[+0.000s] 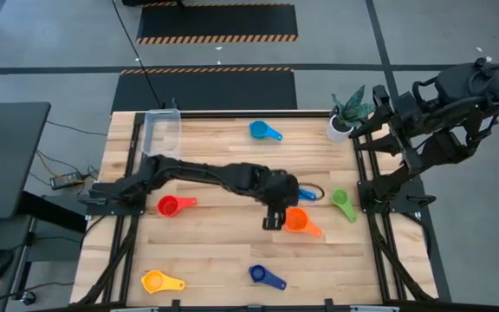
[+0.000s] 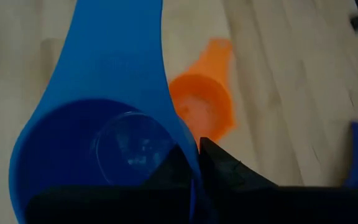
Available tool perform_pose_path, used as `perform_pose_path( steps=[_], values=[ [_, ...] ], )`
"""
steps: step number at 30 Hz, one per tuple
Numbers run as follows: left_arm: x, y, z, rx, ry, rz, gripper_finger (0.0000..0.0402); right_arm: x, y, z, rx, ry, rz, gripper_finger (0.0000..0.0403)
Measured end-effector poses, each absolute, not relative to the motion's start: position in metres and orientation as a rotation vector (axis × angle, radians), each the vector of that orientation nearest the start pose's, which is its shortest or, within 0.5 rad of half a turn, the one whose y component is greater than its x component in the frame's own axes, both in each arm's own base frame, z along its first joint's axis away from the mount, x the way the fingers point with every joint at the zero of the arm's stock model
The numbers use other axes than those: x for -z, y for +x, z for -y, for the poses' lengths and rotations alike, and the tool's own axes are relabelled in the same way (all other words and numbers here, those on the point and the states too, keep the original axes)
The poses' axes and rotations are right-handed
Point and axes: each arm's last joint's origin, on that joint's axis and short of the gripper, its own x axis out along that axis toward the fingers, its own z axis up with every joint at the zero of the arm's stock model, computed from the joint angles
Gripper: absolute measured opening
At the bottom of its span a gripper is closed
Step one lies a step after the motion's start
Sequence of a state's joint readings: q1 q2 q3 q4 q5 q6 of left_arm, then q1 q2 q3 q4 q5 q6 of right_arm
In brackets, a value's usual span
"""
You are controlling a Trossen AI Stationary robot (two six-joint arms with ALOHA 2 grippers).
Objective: Nest measuring cups in basket
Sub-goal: Stack the blue measuring cup on top of the orange measuring cup
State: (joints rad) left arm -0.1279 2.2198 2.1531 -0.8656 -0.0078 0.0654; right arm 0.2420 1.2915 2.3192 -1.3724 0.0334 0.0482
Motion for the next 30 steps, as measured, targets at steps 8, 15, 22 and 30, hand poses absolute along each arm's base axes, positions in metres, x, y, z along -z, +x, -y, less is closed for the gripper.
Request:
perform_pose_path(
  steps=[8,15,22,30],
  values=[
    [-0.257,0.495,0.086,0.379,0.19,-0.87,0.002,-0.565,0.115,-0.027,-0.196,0.01,-0.355,0.0129],
    [-0.248,0.506,0.083,0.405,0.296,-0.809,0.002,-0.564,0.12,-0.029,-0.196,0.008,-0.365,0.0129],
    [-0.223,0.512,0.084,0.411,0.314,-0.858,0.002,-0.564,0.123,-0.029,-0.196,0.007,-0.364,0.0129],
    [-0.202,0.518,0.093,0.397,0.331,-0.873,0.002,-0.563,0.127,-0.03,-0.196,0.007,-0.369,0.0129]
  ],
)
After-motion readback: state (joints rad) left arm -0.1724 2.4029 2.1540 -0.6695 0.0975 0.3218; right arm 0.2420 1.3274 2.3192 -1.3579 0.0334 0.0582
